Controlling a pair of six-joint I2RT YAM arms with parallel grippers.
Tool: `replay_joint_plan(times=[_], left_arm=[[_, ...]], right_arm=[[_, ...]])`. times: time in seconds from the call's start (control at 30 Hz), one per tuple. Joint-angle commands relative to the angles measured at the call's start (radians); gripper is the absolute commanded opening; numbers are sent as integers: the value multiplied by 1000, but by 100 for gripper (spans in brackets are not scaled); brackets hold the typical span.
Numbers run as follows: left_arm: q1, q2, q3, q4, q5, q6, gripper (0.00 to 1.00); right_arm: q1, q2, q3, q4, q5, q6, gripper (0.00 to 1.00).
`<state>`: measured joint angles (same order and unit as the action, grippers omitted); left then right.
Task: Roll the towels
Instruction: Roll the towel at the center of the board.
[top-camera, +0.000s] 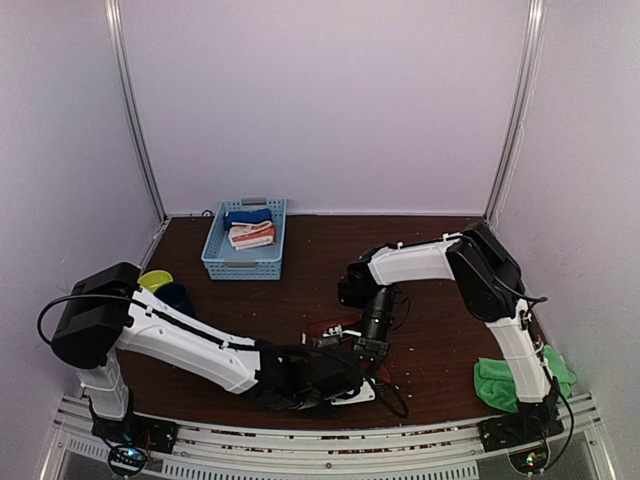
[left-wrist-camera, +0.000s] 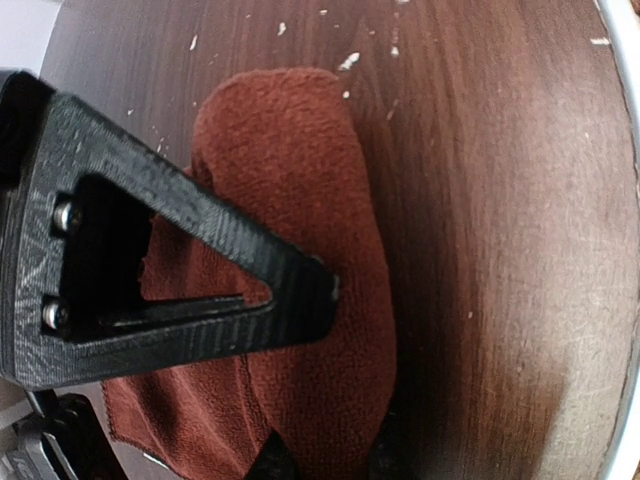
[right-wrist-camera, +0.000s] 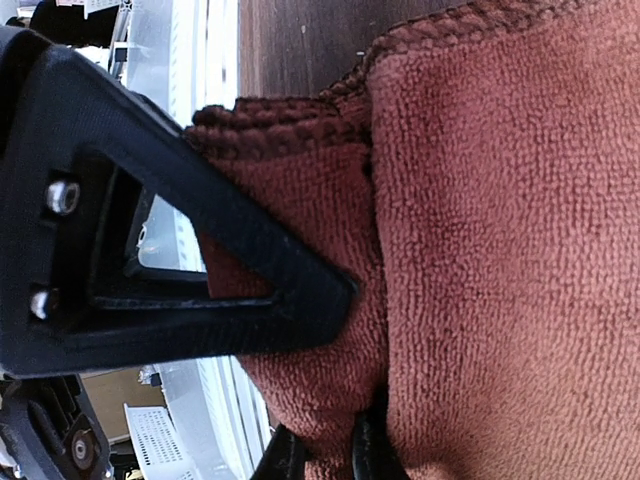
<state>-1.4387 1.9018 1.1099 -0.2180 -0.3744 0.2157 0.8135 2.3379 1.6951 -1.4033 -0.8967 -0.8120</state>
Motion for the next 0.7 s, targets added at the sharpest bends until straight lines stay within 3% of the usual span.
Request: replay_joint_plan(times=[0.0, 0.13, 0.37, 0.4, 0.43, 0.53, 0.67], left_arm=[[8, 14, 33, 51, 88, -45, 13], [36, 13, 11, 51, 174, -115, 10], [138, 11, -14, 59, 449, -222, 9], [164, 3, -30, 79, 501, -239, 9], [192, -5, -51, 103, 559, -252, 9], [288, -14, -100, 166, 729, -289, 10], [390, 75, -43, 128, 978, -309, 12]], right_arm=[[-6, 43, -17, 49, 89, -44, 15], [-33, -109, -55, 45, 51, -98, 34], [-160, -363, 4, 51, 97, 2, 41], [-181, -403, 9, 73, 111, 60, 46], [-200, -448, 1, 111, 131, 118, 52], [-241, -617, -80, 304, 244, 277, 55], [-249, -921, -310, 663, 392, 397, 63]])
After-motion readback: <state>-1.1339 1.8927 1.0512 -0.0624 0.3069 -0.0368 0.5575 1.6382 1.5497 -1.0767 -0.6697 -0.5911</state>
